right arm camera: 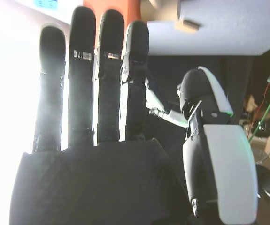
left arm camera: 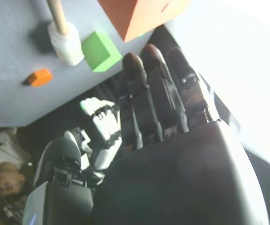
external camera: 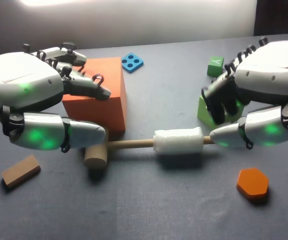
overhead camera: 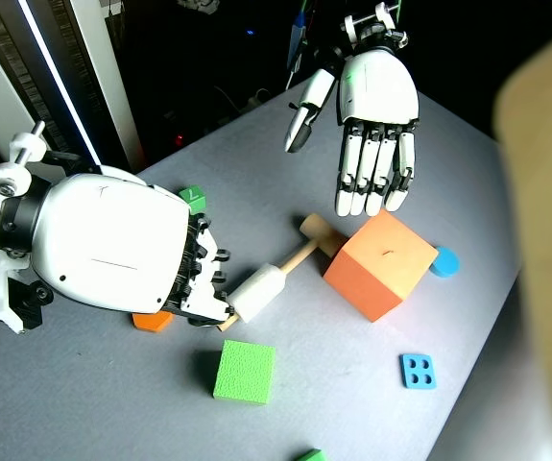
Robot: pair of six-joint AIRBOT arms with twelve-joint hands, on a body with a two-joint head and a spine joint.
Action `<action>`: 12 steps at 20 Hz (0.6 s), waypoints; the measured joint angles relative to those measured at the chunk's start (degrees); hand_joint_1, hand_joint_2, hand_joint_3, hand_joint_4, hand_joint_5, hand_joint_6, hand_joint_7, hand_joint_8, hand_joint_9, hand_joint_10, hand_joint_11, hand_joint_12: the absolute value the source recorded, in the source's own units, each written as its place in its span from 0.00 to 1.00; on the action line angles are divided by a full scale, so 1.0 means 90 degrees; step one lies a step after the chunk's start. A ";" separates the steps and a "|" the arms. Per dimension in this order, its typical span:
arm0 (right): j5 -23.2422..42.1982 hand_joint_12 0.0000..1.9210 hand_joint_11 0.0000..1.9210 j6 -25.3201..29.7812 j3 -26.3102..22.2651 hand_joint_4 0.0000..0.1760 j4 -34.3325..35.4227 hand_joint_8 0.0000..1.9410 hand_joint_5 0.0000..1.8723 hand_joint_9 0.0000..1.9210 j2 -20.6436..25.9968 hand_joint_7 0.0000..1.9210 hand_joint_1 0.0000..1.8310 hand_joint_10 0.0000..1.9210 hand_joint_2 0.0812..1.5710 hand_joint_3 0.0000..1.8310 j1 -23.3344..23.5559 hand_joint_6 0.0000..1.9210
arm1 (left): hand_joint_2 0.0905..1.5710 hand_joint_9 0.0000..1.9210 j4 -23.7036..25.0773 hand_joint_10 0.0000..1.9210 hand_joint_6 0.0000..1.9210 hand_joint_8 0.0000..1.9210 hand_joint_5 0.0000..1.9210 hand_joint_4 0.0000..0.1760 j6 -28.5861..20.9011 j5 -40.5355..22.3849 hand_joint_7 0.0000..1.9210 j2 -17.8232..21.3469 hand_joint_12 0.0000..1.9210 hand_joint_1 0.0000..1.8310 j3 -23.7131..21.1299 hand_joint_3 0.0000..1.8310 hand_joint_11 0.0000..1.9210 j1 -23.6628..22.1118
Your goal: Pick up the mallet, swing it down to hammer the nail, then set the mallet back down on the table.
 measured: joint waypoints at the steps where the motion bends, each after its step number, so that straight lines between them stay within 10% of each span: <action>1: -0.0024 1.00 0.37 -0.0022 -0.0002 0.00 0.0002 1.00 0.31 0.36 -0.0002 0.33 0.27 1.00 0.77 0.00 0.0000 1.00 | 0.80 0.05 -0.0012 1.00 0.99 0.98 0.00 0.00 0.0019 -0.0002 0.03 -0.0027 1.00 0.00 0.0000 0.00 0.08 -0.0053; 4: -0.0063 1.00 0.59 -0.0100 -0.0007 0.00 -0.0002 1.00 0.55 0.55 -0.0007 0.55 0.24 1.00 0.75 0.00 -0.0027 1.00 | 0.82 0.20 -0.0056 1.00 1.00 1.00 0.17 0.00 0.0041 -0.0024 0.20 -0.0107 1.00 0.00 -0.0039 0.00 0.24 -0.0066; 7: -0.0104 1.00 0.86 -0.0192 -0.0034 0.00 0.0002 1.00 0.75 0.83 -0.0007 0.81 0.20 1.00 0.83 0.01 -0.0027 1.00 | 0.85 0.71 -0.0017 1.00 1.00 1.00 0.71 0.00 0.0056 -0.0049 0.72 -0.0129 1.00 0.08 -0.0117 0.00 0.72 -0.0066; 12: -0.0219 1.00 0.88 -0.0340 -0.0041 0.02 0.0005 1.00 0.74 0.87 -0.0007 0.84 0.41 1.00 0.92 0.01 -0.0070 1.00 | 0.85 0.85 -0.0058 1.00 1.00 1.00 0.77 0.28 0.0041 0.0022 0.82 -0.0182 1.00 0.62 -0.0109 0.00 0.87 -0.0260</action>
